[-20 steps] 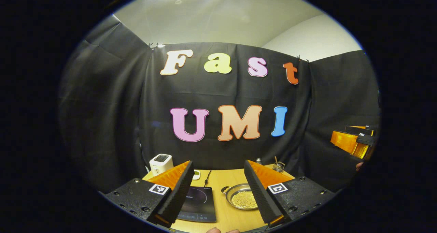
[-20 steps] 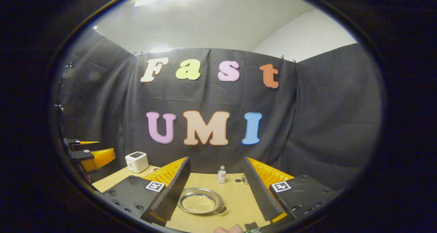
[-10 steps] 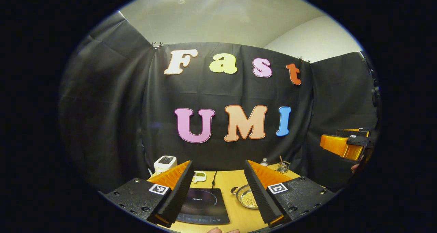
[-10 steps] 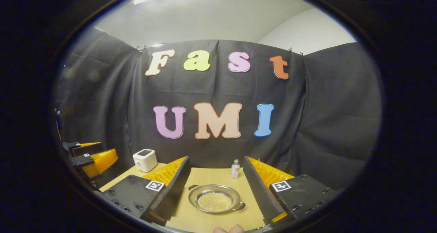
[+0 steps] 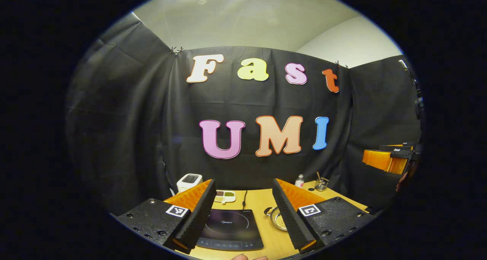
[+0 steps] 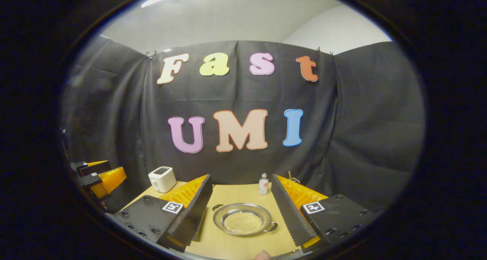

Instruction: First push the handle of the pot to place it horizontally, then grasp the pot with both hands and set it on the induction cooktop.

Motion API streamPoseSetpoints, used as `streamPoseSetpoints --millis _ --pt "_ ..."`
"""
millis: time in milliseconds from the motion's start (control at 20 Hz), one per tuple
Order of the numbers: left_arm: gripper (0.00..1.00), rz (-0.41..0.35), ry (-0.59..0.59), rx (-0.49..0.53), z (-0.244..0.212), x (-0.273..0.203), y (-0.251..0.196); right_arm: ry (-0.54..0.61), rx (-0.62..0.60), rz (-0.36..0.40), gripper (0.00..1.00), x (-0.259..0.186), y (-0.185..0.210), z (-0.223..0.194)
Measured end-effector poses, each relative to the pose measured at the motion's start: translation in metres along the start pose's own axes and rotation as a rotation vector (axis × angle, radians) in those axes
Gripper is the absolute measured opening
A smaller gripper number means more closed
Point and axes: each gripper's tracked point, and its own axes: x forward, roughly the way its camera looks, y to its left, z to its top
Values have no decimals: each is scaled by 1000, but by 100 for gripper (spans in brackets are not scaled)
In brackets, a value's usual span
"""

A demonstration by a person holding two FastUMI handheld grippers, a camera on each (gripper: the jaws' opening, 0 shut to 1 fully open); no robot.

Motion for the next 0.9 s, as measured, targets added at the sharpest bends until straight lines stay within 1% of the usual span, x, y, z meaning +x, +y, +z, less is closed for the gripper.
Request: streamPoseSetpoints --millis 50,150,200,300,400,450,500,550,600,650,700,750,900 --pt "90 8 12 15 -3 0 5 13 -1 11 97 0 3 -5" --pt "90 25 -17 6 7 0 8 23 -22 15 84 -2 1 -8" --pt "89 24 -16 -3 9 0 7 24 -24 11 82 3 1 -8" --pt "89 23 -9 -11 3 0 7 30 -18 7 63 5 3 -10" --pt "90 21 -1 -18 2 1 7 37 -35 -18 43 7 -2 -13" --pt "89 15 2 -23 0 1 5 45 -36 -25 28 7 -5 -16" --pt "90 4 1 -28 0 2 2 52 -29 -9 27 7 0 -19" --pt "90 -5 3 -29 -3 2 0 59 -26 6 10 7 3 -19" --pt "90 -6 6 -27 -4 4 -1 67 -19 30 18 11 7 -25" --pt "89 -1 10 -29 -5 8 0 71 -28 29 2 15 5 -32" --pt "89 6 14 -37 -6 11 -1 73 -34 29 6 18 -1 -29" --pt "89 12 23 -43 -9 15 -2 93 -29 53 3 23 2 -37" --pt "90 48 52 -38 -20 27 -5 151 -49 83 2 37 -7 -65"
